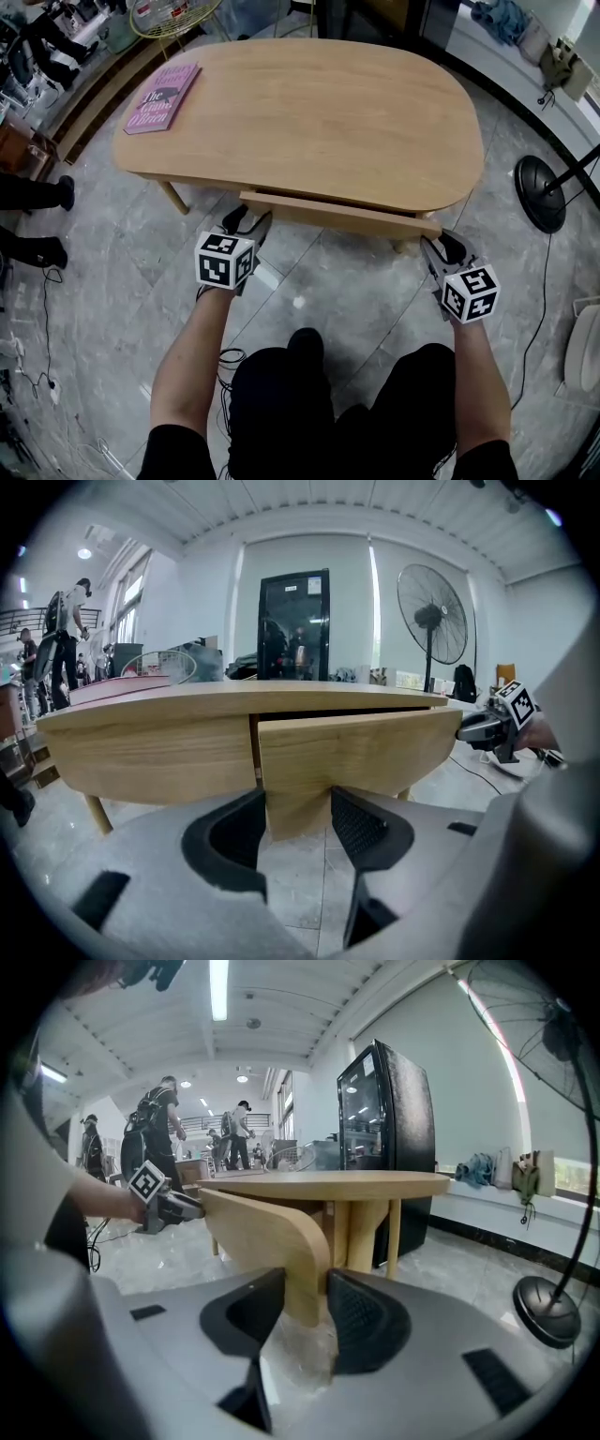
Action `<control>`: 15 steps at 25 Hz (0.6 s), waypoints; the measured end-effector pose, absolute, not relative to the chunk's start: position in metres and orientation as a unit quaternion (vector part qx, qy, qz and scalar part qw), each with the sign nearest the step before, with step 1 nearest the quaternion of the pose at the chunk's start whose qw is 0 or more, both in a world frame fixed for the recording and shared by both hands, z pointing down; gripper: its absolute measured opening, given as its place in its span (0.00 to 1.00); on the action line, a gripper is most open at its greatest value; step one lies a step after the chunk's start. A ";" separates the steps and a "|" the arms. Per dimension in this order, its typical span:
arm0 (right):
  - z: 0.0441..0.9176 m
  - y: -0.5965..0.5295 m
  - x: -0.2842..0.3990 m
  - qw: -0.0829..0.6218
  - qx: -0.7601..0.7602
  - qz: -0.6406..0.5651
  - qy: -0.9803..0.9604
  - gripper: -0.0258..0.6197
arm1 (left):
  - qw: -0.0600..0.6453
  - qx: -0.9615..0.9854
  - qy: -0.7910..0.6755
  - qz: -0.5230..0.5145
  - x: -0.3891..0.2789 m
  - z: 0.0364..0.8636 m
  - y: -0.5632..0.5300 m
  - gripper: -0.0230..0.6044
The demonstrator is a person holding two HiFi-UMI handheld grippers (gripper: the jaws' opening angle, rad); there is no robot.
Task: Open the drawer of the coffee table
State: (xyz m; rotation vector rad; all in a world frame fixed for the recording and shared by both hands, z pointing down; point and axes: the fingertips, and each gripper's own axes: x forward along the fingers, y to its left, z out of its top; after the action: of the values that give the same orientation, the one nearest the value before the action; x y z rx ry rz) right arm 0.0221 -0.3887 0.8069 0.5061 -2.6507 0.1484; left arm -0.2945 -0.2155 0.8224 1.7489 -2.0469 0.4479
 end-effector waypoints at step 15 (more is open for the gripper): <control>0.807 -0.346 0.048 0.226 0.169 0.060 -0.957 0.26 | 0.213 0.625 -0.735 0.154 -0.269 0.822 -0.172 0.38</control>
State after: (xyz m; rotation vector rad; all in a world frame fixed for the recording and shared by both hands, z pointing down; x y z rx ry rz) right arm 0.0481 -0.3462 0.8071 0.4670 -2.6400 0.1660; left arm -0.2694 -0.1716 0.8217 1.7360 -2.0403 0.4284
